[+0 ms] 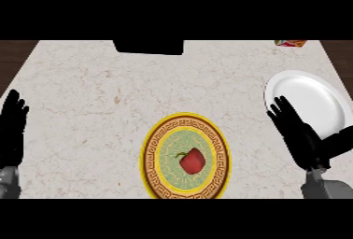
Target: Pick the bell pepper from the plate and place it in the plate
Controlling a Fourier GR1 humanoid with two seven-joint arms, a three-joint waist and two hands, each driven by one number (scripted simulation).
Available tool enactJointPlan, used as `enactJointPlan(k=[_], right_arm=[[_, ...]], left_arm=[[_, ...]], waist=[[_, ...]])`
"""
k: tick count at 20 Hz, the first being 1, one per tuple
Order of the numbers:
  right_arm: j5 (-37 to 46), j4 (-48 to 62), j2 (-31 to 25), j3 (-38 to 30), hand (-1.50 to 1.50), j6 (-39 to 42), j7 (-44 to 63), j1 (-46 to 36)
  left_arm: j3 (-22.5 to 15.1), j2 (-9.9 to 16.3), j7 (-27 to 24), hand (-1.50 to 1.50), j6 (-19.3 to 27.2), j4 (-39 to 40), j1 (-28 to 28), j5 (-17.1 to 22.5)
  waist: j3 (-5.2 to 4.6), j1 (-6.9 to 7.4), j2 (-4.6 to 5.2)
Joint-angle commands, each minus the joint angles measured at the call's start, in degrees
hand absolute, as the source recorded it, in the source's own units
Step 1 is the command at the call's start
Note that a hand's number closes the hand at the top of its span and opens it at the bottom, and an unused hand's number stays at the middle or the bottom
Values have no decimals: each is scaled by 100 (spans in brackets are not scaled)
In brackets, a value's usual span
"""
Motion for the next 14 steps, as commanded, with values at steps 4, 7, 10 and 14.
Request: enactJointPlan(k=[4, 7, 10, 14], right_arm=[[313, -493, 55, 1484, 150, 1780, -190, -1536], [1537, -1371, -788, 1415, 150, 1877, -810, -2531], [1517, -80, 196, 1540, -150, 1902, -2233, -2331], [2358, 737, -87, 2113, -150, 2746, -3735, -2279]], left_arm=[[-609, -190, -31, 0, -668, -71, -420, 103], [-862, -345, 85, 0, -764, -14, -365, 111], [-1127, -601, -54, 0, -1082, 208, -660, 200], [-966, -465, 21, 0, -1301, 281, -812, 341]], waist=[[216, 264, 72], [87, 171, -358], [235, 94, 189], [237, 91, 151]])
